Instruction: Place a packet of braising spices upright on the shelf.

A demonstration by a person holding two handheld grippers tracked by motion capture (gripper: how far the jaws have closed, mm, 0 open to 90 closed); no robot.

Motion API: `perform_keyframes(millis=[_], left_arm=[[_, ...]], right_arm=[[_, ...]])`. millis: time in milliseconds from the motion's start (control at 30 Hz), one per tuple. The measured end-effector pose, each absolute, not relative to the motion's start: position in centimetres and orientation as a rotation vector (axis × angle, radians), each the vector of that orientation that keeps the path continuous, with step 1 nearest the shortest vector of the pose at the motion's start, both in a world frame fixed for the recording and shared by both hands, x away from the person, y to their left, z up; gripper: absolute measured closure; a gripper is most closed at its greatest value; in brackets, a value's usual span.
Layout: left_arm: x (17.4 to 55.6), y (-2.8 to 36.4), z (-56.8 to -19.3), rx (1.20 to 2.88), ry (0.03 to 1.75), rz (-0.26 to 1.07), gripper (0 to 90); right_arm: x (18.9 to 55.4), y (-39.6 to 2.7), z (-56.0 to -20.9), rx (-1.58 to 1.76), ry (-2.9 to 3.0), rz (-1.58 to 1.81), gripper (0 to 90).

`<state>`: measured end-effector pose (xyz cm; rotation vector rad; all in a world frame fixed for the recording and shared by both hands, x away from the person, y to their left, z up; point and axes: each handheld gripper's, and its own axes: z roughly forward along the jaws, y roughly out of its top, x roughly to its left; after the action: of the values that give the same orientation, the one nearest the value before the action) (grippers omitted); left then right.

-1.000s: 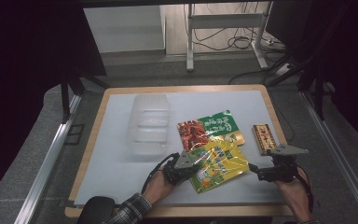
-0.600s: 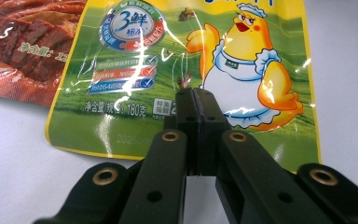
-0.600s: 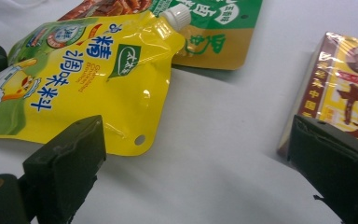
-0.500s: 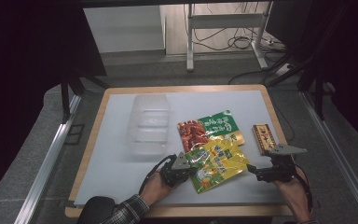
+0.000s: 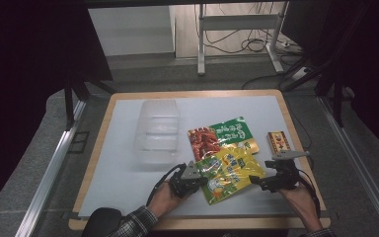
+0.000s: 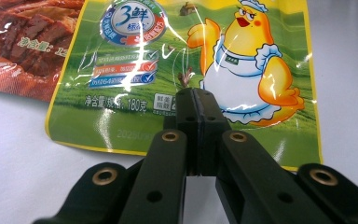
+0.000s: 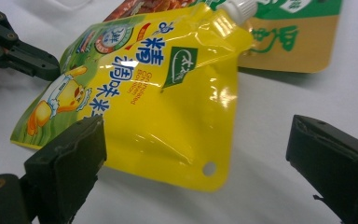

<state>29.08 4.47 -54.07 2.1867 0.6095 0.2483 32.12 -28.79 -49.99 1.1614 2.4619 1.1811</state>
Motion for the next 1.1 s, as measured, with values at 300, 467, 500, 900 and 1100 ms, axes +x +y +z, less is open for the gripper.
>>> perform_keyframes(millis=[300,467,500,900,1100], left_arm=[[28.8,4.5,-54.2,2.191,0.624,0.256,90.0],[28.8,4.6,-54.2,2.210,0.611,0.267,90.0],[28.8,4.6,-54.2,2.212,0.611,0.269,90.0],[28.8,4.6,-54.2,2.209,0.613,0.263,90.0],[28.8,4.7,-54.2,2.198,0.623,0.255,90.0]], right_arm=[[33.4,-27.1,-50.6,1.212,2.555,1.216,4.6],[34.0,-26.0,-51.0,1.214,2.585,1.163,11.1],[34.0,-26.0,-51.0,1.214,2.585,1.163,11.1],[35.4,-25.3,-50.9,1.313,2.593,1.252,48.6],[35.1,-25.2,-50.5,1.273,2.588,1.222,67.2]])
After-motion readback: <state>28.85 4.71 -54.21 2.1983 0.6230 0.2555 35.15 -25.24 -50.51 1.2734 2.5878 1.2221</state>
